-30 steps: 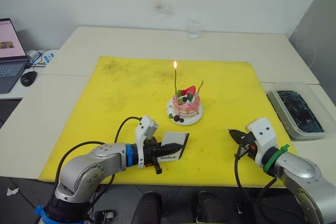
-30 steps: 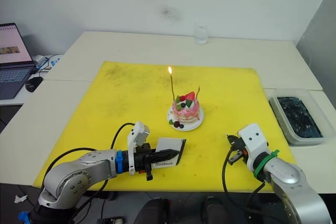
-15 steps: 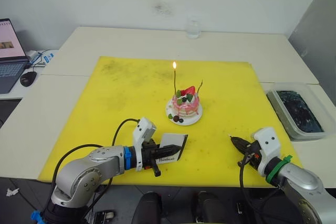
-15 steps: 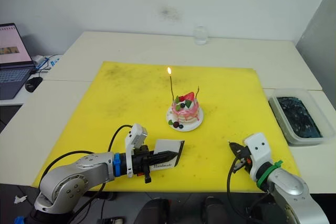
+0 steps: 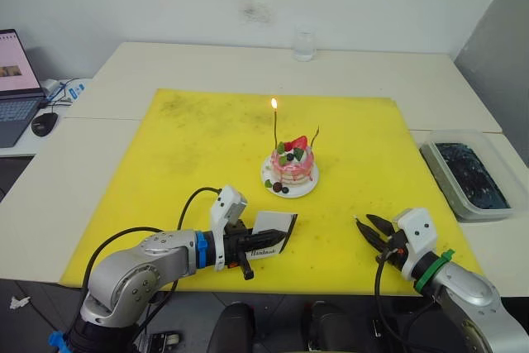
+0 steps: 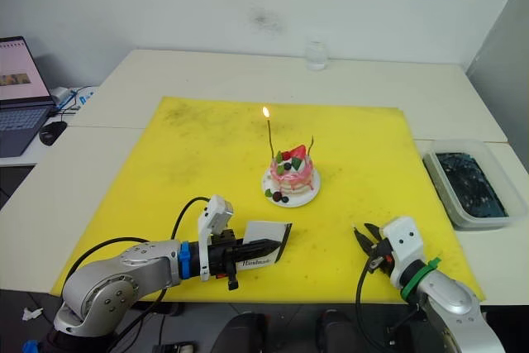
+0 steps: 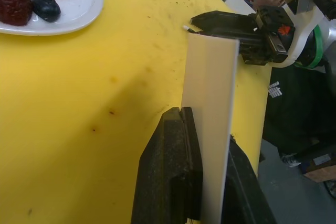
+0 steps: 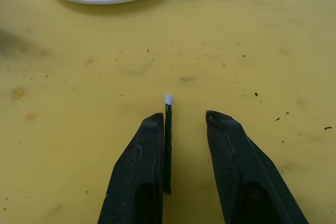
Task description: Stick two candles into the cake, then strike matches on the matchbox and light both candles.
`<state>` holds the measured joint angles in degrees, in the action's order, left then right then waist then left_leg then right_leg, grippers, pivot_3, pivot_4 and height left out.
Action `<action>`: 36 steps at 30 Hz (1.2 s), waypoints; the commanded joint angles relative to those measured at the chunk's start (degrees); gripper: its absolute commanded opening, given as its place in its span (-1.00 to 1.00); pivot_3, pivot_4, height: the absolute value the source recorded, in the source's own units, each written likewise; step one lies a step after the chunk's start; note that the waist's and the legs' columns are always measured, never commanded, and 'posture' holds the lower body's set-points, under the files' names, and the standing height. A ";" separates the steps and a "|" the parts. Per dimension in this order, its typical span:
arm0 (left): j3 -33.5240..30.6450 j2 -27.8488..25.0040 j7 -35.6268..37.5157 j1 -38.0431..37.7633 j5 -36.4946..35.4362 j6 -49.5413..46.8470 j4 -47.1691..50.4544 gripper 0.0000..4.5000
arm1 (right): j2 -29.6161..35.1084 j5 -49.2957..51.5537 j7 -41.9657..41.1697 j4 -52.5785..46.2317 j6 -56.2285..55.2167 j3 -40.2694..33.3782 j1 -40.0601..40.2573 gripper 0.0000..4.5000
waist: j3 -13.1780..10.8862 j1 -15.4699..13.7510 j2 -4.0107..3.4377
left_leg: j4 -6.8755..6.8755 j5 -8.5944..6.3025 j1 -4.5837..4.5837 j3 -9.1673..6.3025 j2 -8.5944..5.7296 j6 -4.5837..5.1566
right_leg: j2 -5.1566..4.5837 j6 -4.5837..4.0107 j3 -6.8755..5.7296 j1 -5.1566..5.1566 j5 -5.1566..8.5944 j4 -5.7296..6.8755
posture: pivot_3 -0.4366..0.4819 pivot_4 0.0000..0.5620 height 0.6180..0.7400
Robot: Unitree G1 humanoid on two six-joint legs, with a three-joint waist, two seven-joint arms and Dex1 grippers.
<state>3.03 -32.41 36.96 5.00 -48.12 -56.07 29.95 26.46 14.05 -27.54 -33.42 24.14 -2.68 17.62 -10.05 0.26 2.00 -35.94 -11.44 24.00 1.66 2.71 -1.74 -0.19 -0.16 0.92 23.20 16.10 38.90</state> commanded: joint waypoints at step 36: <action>-0.31 1.34 -1.93 4.21 -3.68 -3.15 2.18 -1.00 | 0.61 -0.38 -0.92 -0.36 -5.59 0.73 -0.07 -0.98 | 0.04 -0.07 0.05 | -0.03 0.00 -0.05 0.00 -0.01 0.00 | 0.01 0.28 0.01 -0.04 -0.16 0.05 | -0.05 -0.47 1.00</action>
<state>3.03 -32.03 35.51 8.13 -49.48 -58.86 29.96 26.37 12.62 -28.17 -31.12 18.46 -0.01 17.99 -10.01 0.19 2.05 -35.98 -11.44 23.95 1.67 2.69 -1.74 -0.19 0.12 0.93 23.17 15.93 38.95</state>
